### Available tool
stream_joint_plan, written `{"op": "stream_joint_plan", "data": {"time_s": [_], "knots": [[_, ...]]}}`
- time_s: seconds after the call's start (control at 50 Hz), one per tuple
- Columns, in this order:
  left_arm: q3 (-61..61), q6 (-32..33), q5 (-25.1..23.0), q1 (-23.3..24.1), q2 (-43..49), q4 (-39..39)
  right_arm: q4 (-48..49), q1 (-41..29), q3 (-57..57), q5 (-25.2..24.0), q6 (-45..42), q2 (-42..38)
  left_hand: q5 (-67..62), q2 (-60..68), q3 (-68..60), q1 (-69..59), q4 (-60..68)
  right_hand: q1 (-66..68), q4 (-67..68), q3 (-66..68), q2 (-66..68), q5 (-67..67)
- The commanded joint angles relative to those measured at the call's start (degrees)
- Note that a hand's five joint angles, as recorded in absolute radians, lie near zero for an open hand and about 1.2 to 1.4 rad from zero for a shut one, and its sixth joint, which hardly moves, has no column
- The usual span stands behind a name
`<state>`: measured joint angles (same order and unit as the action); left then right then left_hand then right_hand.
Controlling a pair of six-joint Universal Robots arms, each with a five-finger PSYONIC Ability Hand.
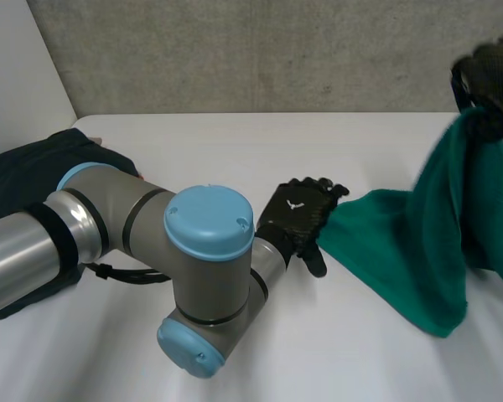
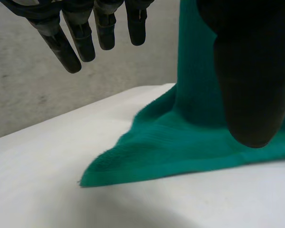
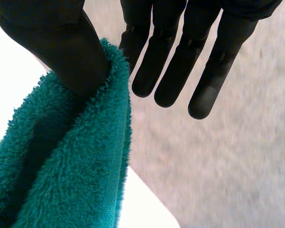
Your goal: Fold the laundry.
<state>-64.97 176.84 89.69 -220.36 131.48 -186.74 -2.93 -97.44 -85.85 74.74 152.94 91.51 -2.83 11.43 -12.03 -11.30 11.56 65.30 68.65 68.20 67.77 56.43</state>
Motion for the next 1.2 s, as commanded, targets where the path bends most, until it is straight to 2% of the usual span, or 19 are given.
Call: {"op": "stream_joint_plan", "data": {"time_s": [0.02, 0.18, 0.22, 0.3, 0.4, 0.42, 0.44, 0.54, 0.62, 0.76, 0.88, 1.0, 1.06, 1.08, 1.1, 1.12, 1.14, 1.18, 1.2], "knots": [[3.4, -9.8, 3.1, -1.3, 1.2, 1.5, -5.0, -9.4, 6.0, 1.5, 2.8, 4.4, 2.8, -1.4, 2.0, 1.3, -1.6, 14.7, 11.3, 11.8, 12.2, 13.6], [3.4, -25.3, -2.6, -1.8, 0.6, 5.8, -7.4, -17.4, 8.5, 4.8, 1.9, 2.3, 2.8, -1.4, 2.0, 1.3, -1.6, 14.7, 11.3, 11.8, 12.2, 13.6], [2.7, -29.5, -4.3, -1.7, -0.2, 6.7, -7.1, -18.0, 7.8, 5.6, 1.1, 1.0, -3.6, 5.0, -4.4, -5.1, 4.8, 14.7, 11.3, 11.8, 12.2, 13.6], [-0.6, -34.5, -5.9, -1.6, -2.9, 7.1, -5.8, -18.5, 5.7, 6.6, 0.4, -1.1, -22.2, 23.6, -23.0, -23.8, 23.5, 14.7, 11.3, 11.8, 12.2, 13.6], [-2.2, -36.0, -5.6, -2.4, -5.6, 5.9, -4.1, -20.0, 3.9, 7.7, 0.4, -1.9, -44.4, 45.8, -45.2, -46.0, 45.7, 14.7, 11.3, 11.8, 12.2, 13.6], [-2.4, -36.4, -5.4, -2.6, -6.4, 5.6, -3.4, -20.3, 3.6, 8.2, 0.6, -1.9, -60.3, 61.7, -61.1, -61.8, 61.6, 14.7, 11.3, 11.8, 12.2, 13.6], [-2.4, -36.7, -5.3, -2.8, -6.9, 5.5, -3.1, -20.4, 3.5, 8.4, 0.7, -1.8, -67.1, 68.5, -67.9, -68.6, 68.4, 14.7, 11.3, 11.8, 12.2, 13.6], [-3.2, -37.7, -3.2, -5.0, -10.4, 5.8, -1.8, -20.4, 3.1, 9.5, 1.3, -1.8, -67.2, 68.6, -68.0, -68.7, 68.4, 14.7, 11.3, 11.8, 12.2, 13.6], [-3.6, -35.7, -2.9, -9.3, -16.9, 5.9, -1.5, -19.1, 2.3, 9.0, 1.5, -1.9, -67.2, 68.6, -68.0, -68.7, 68.4, 14.7, 11.3, 11.8, 12.2, 13.6], [-1.9, -22.3, -7.9, -16.4, -23.3, 10.6, -0.5, -14.1, -0.5, 5.9, 2.1, -5.5, -67.2, 68.6, -68.0, -68.7, 68.4, 14.7, 11.3, 11.8, 12.2, 13.6], [0.2, -9.3, -7.0, -16.9, -14.9, 14.0, 2.2, -15.8, -2.6, 1.1, 4.6, -14.9, -67.2, 68.6, -68.0, -68.7, 68.4, 14.7, 11.3, 11.8, 12.2, 13.6], [4.7, 1.0, -1.8, -16.5, 0.5, 13.9, 10.4, -16.8, -0.5, 3.4, 4.8, -27.8, -67.2, 68.6, -68.0, -68.7, 68.4, 14.7, 11.3, 11.8, 12.2, 13.6], [9.4, 3.5, 0.7, -16.5, 5.6, 14.3, 12.8, -16.9, 1.8, 4.4, 4.9, -31.6, -67.2, 68.6, -68.0, -68.7, 68.4, 14.7, 11.3, 11.8, 12.2, 13.6], [10.5, 3.7, 1.1, -16.5, 6.1, 14.4, 12.9, -17.0, 2.3, 4.5, 5.2, -32.0, -61.7, 63.1, -62.5, -63.2, 63.0, 14.7, 11.3, 11.8, 12.2, 13.6], [11.3, 3.8, 1.4, -16.5, 6.5, 14.6, 12.8, -17.1, 2.7, 4.7, 5.4, -32.2, -51.5, 52.9, -52.3, -53.0, 52.8, 2.4, -1.0, -0.5, -0.1, 1.2], [12.4, 3.6, 1.5, -16.5, 6.2, 15.3, 12.3, -17.5, 3.3, 4.9, 6.2, -32.1, -40.6, 42.0, -41.3, -42.1, 41.8, -23.6, -26.9, -26.5, -26.1, -24.7], [12.4, 3.3, 1.5, -16.7, 5.6, 15.8, 12.1, -17.9, 3.6, 5.1, 6.5, -31.8, -37.4, 38.9, -38.2, -39.0, 38.7, -34.0, -37.4, -36.9, -36.5, -35.1], [11.9, 2.7, 1.0, -16.8, 3.8, 16.3, 11.2, -18.6, 3.8, 5.6, 7.1, -31.0, -26.9, 28.3, -27.7, -28.4, 28.2, -41.3, -44.7, -44.2, -43.8, -42.4], [10.5, 2.1, 0.5, -16.9, 1.3, 16.5, 10.1, -19.1, 3.8, 6.5, 8.0, -29.4, -7.3, 8.7, -8.1, -8.9, 8.6, -46.8, -50.2, -49.7, -49.3, -48.0]]}}
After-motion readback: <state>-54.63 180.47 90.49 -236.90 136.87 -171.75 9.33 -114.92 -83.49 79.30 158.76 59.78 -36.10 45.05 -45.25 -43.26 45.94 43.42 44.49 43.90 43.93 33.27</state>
